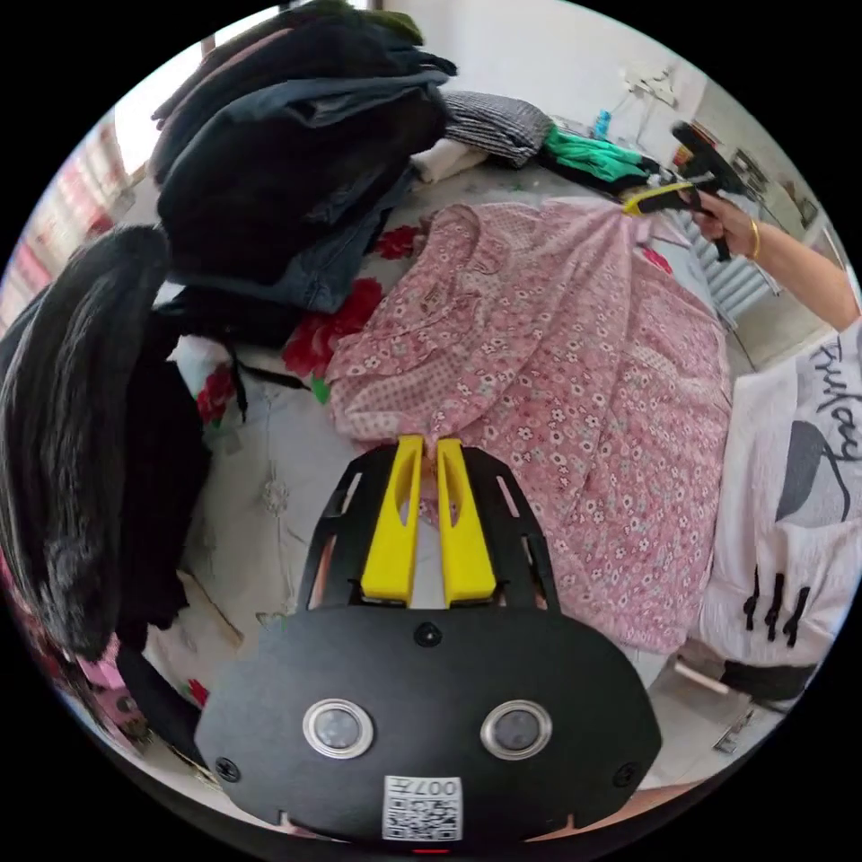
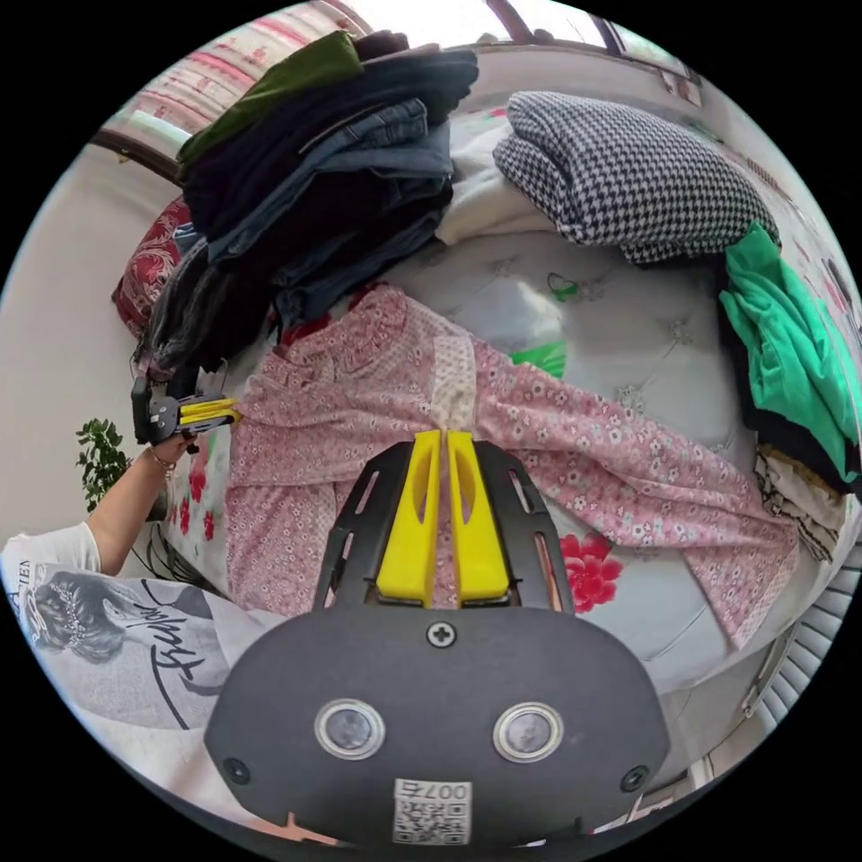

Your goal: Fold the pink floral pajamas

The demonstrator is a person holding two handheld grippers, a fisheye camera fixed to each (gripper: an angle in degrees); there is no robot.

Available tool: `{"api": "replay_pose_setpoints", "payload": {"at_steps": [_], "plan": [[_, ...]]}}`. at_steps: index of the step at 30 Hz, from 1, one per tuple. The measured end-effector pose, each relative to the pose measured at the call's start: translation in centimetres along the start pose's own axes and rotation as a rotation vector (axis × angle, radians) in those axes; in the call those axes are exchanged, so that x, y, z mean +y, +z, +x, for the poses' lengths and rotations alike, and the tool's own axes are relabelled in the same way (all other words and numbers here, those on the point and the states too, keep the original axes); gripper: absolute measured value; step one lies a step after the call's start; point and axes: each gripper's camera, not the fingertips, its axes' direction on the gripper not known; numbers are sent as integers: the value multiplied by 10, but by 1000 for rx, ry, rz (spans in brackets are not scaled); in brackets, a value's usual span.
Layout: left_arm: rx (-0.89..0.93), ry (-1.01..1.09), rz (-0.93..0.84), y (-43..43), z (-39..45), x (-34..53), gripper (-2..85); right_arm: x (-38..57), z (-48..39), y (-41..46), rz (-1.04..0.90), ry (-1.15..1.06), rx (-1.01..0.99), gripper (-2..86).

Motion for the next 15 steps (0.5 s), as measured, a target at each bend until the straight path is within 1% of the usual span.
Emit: {"api": "replay_pose_setpoints", "payload": {"at_steps": [1,4,6,8,10,11,13,15], "plan": [[34,47,-9,-4,-3,-6,11,-2,-2,-3,8,-10,7,-2],[157,99,-25,-31,-22,-13,4,-4,-11,-14,45,-61,27,-2],[123,123,-35,-55,-31,-10,7,-2,-12,-10,35,-81,56,-2],[29,115,-48,-73,-46,-2,19,-1,-10,4,-1,-88,39,-2],[-16,74,-118,-65,-63,4,32,-1,-8,25,-51,-73,99,-2],[-15,37,-149,-55,-72,8,39,-1,-6,40,-89,-70,118,-1],[28,-4,-136,-44,-81,13,48,-3,-3,57,-120,-38,96,1],[27,-40,-151,-33,-86,15,55,-7,-11,61,-71,-37,41,5]]}}
